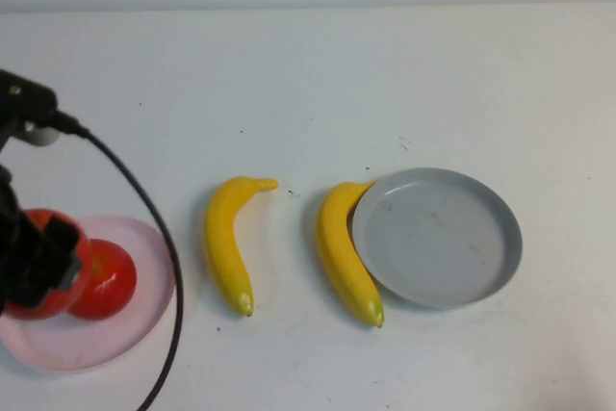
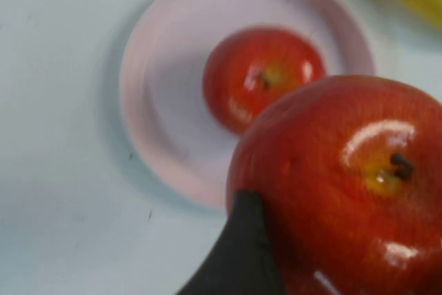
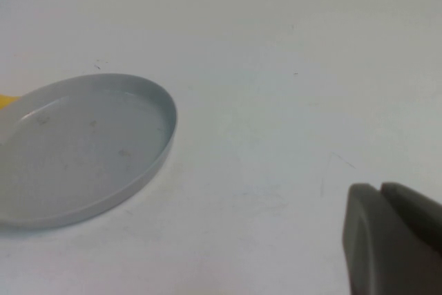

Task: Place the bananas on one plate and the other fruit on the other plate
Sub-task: Put one type of fruit in the left plate

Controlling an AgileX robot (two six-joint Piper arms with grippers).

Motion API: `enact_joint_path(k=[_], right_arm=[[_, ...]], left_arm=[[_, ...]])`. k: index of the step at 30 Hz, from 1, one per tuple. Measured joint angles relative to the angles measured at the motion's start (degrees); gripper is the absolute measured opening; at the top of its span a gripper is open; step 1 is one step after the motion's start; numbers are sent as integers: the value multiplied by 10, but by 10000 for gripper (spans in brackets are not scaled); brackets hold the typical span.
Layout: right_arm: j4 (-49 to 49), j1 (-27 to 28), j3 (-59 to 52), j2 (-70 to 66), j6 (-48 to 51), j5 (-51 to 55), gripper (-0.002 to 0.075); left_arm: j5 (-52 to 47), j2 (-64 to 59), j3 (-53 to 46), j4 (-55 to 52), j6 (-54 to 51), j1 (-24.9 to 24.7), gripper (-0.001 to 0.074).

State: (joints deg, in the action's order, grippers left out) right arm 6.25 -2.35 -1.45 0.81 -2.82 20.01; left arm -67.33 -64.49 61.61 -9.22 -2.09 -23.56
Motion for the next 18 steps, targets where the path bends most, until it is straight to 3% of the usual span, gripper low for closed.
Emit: enact_joint_path(k=[6,12,18], right_arm=[[0,0,0,0,0,0,-18],[0,0,0,0,0,0,-18],[0,0,0,0,0,0,-18]], left_arm=[[2,64,-102,-53,69,0,564],[130,77,-200,-117,182,0,564],[208,63,-216,-179,280,0,563]])
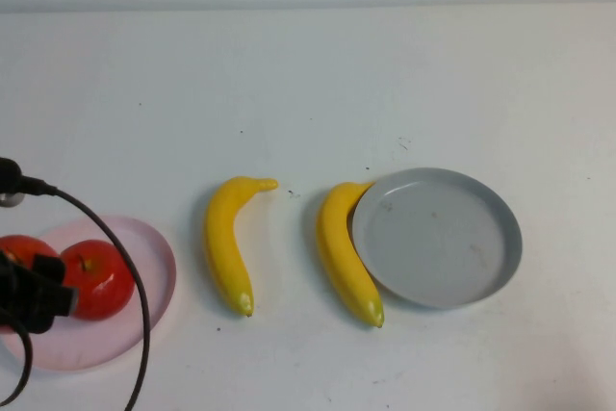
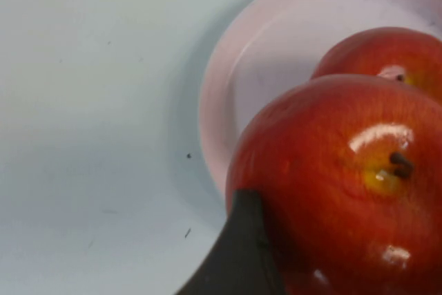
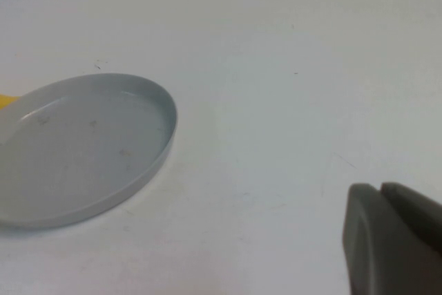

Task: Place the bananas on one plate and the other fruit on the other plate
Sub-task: Put one type of fruit in the left plate

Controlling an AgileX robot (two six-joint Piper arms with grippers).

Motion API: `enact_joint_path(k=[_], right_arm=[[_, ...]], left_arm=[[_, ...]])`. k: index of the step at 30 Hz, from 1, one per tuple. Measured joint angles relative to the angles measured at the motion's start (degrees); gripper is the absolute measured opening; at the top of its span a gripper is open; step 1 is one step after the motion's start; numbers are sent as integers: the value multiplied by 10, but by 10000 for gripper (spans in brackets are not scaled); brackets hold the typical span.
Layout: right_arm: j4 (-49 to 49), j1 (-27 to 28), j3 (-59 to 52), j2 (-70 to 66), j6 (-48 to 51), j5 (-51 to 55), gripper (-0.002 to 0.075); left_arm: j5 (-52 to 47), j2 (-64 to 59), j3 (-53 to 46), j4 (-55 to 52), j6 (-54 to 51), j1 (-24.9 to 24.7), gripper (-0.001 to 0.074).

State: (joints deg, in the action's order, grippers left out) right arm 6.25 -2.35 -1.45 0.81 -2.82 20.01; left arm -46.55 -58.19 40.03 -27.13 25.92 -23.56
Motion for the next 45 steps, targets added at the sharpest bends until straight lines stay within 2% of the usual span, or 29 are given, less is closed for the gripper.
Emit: enact_joint_path(k=[8,13,18,33,39,45], right_arm=[[0,0,0,0,0,0,-18],[0,0,0,0,0,0,-18],[1,0,0,0,0,0,-18],[3,0,0,0,0,0,-18],[3,0,0,0,0,0,-18],[3,0,0,0,0,0,-18]], left_arm=[[0,-54,-2,-45,75,7,563],[32,-91,-2,-44,95,67,563],[87,-110,-2,15,50,106,563],[119,-154,-2,40,3,110,563],[118,-154,-2,45,1,111,625],[37,-154,47,66,5,111,638]])
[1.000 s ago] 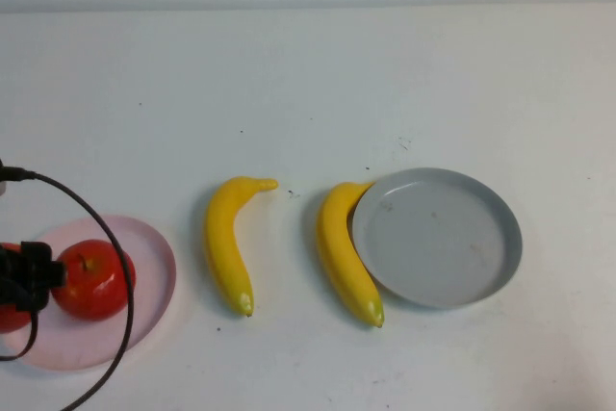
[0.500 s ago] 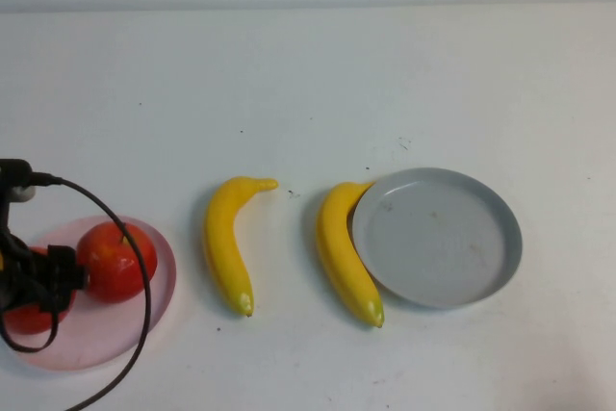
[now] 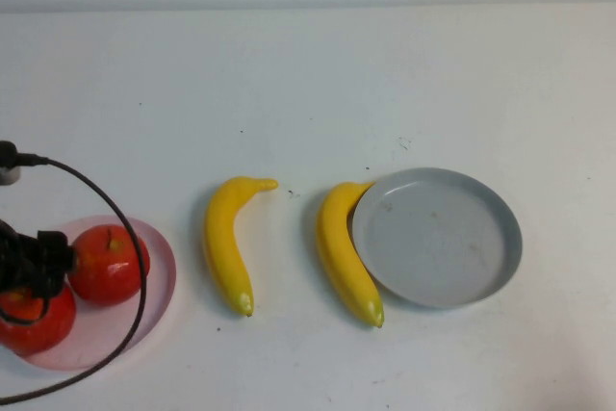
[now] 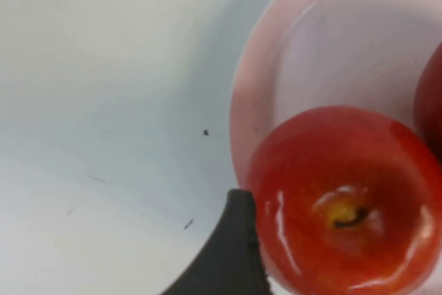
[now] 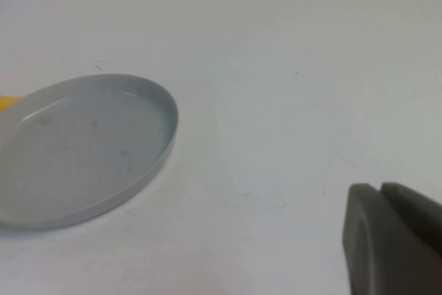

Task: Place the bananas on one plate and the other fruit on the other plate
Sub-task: Put one type of fruit in the left plate, then put another type of fruit in the right plate

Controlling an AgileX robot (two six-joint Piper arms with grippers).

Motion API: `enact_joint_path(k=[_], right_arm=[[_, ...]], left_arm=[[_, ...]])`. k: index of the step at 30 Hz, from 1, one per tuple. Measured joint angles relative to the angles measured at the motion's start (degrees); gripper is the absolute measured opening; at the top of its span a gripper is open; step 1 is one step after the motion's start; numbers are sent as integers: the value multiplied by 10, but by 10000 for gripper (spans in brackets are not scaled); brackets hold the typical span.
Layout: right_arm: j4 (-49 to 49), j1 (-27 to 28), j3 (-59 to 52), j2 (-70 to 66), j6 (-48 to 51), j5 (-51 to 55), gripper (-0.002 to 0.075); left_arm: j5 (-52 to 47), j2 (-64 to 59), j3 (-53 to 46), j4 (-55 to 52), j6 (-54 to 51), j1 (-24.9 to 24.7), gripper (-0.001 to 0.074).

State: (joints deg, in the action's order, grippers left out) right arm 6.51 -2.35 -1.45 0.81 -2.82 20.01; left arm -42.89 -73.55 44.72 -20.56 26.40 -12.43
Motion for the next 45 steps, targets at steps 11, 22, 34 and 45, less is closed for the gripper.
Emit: enact_joint_path(k=[11,22,34,45], right_arm=[[1,0,0,0,0,0,-18],[1,0,0,0,0,0,-18],[1,0,0,0,0,0,-18],[1,0,0,0,0,0,-18]], left_arm=[[-165,46,116,45,-96,1,619],[-178,272,109,118,-147,1,302],[-81,490,-27,215,-159,1,2],[-64,529,-70,214,-187,1,-2]])
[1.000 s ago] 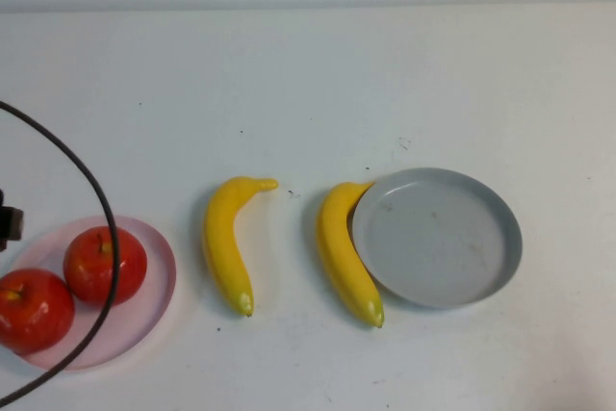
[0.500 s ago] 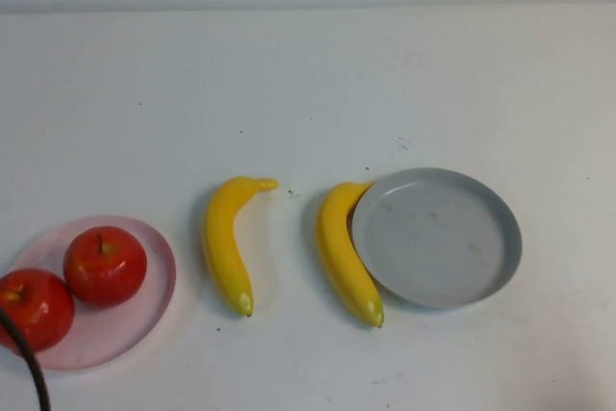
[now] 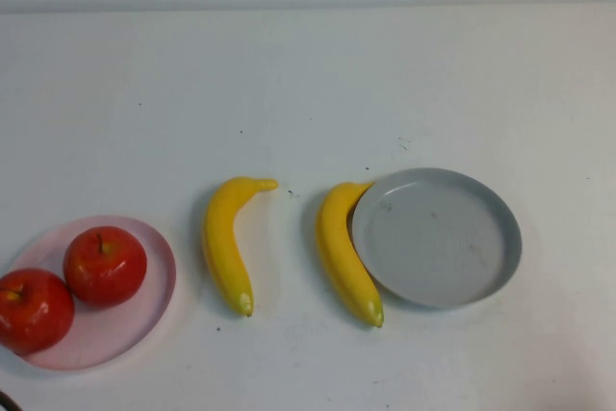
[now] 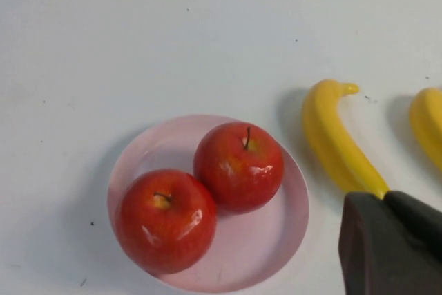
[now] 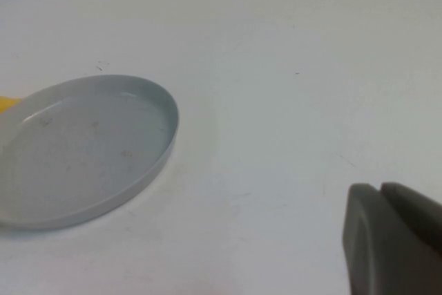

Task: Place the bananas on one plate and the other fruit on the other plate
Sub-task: Put another type of fruit in the right plate

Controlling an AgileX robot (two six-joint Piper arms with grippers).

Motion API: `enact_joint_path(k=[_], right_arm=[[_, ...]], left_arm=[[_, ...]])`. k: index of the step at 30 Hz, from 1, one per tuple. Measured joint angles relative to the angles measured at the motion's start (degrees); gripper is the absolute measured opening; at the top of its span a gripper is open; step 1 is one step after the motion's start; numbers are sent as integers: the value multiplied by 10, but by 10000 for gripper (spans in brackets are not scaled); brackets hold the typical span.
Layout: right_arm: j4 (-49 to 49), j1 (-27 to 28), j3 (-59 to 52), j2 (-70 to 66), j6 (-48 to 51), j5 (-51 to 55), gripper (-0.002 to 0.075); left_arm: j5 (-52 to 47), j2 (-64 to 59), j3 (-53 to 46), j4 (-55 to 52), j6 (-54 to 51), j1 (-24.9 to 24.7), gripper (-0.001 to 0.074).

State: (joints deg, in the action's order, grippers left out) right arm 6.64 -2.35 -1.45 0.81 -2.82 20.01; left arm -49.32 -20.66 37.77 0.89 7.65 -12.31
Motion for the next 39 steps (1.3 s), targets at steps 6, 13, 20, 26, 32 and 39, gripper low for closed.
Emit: enact_joint_path(k=[6,13,20,26,32,39], right_arm=[[0,0,0,0,0,0,-18],[0,0,0,0,0,0,-18],[0,0,0,0,0,0,-18],[0,0,0,0,0,0,-18],[0,0,0,0,0,0,-18],[0,0,0,0,0,0,-18]], left_arm=[[106,26,-67,23,-112,0,-2],[352,136,-202,25,-144,37,-3],[410,211,-318,25,-149,94,-3],[412,213,-379,25,-144,95,-3],[363,213,-391,10,-95,96,-3],[282,213,-393,1,-83,96,-3]])
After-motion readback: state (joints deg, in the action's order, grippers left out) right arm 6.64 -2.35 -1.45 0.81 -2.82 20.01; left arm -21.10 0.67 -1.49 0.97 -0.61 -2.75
